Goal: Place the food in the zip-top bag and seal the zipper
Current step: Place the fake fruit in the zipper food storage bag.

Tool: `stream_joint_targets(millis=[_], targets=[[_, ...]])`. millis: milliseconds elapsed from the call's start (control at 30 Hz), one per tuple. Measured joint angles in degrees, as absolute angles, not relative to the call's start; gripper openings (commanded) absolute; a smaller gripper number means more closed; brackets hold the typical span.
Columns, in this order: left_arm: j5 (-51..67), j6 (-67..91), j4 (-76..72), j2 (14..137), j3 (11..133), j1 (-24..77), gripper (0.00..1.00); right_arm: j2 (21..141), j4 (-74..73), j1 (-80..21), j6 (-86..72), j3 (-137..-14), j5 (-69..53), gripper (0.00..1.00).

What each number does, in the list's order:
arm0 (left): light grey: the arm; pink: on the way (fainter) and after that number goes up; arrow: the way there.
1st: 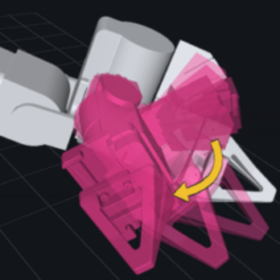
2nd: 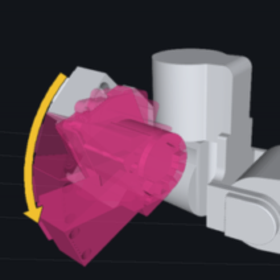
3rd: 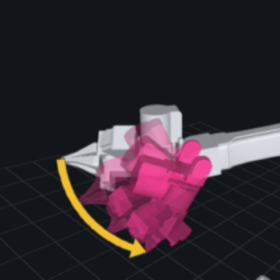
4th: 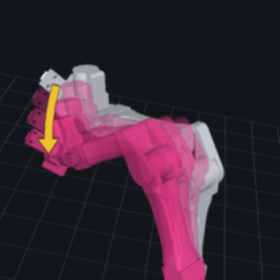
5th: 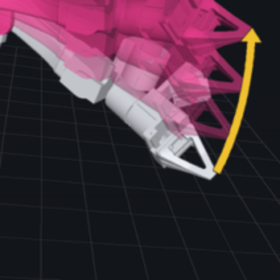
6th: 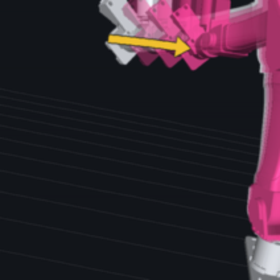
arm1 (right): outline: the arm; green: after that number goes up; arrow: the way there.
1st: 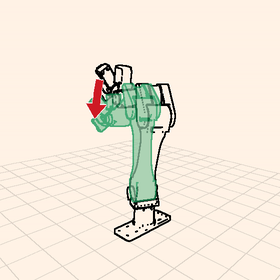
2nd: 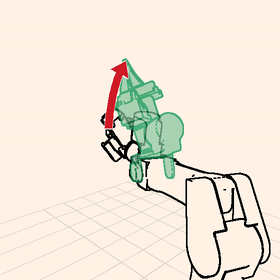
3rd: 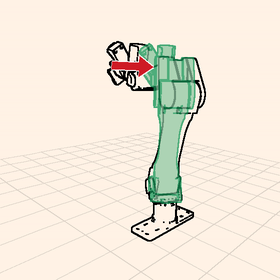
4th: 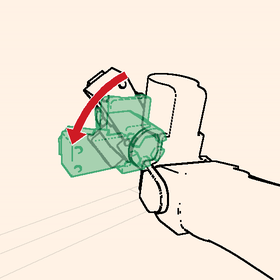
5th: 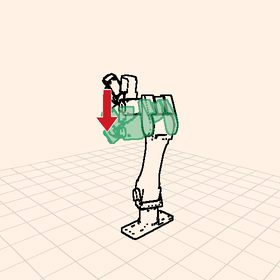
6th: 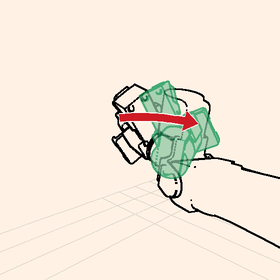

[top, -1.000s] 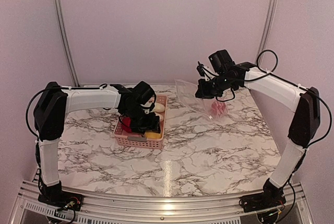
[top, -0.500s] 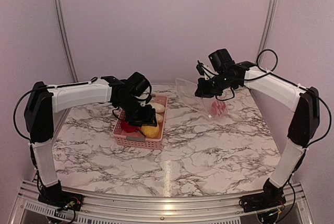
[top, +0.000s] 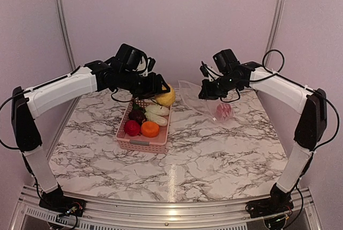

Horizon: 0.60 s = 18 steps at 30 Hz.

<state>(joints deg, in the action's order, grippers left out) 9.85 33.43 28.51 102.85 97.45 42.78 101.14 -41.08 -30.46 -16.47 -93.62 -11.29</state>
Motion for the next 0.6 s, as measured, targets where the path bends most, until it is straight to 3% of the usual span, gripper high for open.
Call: stream_joint_targets(millis=[333, 600], targets=[[14.15, 42.61, 3.92, 102.69, 96.25, 42.78, 0.49, 101.49, -42.09, -31.29, -18.09, -97.73, -13.74, 0.00], [14.55, 48.34, -2.39, 110.43, 98.39, 44.05, 0.44, 101.47, -42.13, -31.29, -20.53, -98.56, -16.08, 0.00]])
